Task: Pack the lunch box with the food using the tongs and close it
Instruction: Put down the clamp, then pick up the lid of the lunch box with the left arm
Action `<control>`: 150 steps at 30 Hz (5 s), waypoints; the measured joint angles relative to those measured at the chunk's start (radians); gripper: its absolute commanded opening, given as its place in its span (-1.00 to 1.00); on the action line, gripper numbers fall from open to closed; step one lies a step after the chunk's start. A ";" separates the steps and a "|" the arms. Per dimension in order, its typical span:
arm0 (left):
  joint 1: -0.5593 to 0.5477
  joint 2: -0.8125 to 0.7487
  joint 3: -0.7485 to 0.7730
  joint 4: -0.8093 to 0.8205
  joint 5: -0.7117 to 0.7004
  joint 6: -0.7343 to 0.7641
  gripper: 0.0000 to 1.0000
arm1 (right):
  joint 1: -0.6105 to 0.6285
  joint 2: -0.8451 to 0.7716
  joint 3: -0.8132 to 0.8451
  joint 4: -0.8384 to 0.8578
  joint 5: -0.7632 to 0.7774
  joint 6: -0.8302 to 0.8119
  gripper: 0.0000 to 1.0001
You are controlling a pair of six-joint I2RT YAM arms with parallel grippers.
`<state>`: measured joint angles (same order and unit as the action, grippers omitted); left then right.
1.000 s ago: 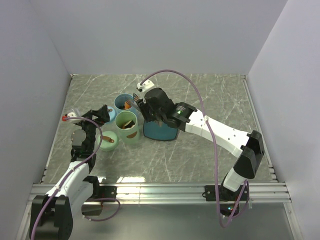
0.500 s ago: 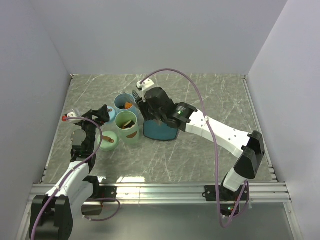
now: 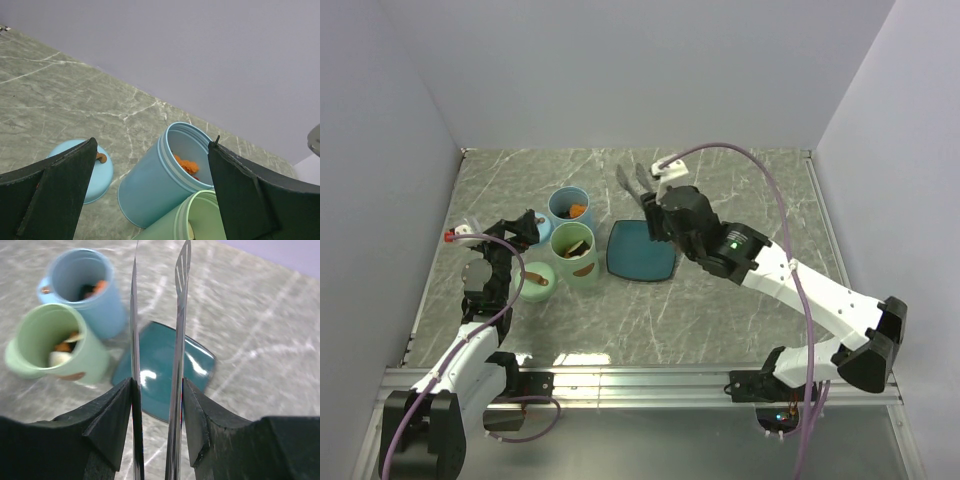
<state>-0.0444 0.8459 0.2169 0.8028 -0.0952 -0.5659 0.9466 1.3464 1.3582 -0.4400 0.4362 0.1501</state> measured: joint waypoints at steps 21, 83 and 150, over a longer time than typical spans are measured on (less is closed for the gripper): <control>0.000 -0.013 0.000 0.000 0.000 0.000 0.99 | -0.307 -0.065 -0.333 -0.017 0.050 0.160 0.03; 0.002 -0.012 0.000 0.000 -0.008 0.000 0.99 | -0.442 0.379 -0.227 -0.016 -0.094 0.143 0.30; 0.070 0.649 0.531 -0.446 0.084 0.321 0.86 | -0.539 0.235 -0.028 0.273 -0.615 -0.015 0.57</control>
<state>0.0257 1.4948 0.7479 0.3569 -0.0113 -0.2447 0.4072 1.5814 1.3300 -0.1673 -0.1783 0.1352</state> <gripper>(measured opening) 0.939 0.788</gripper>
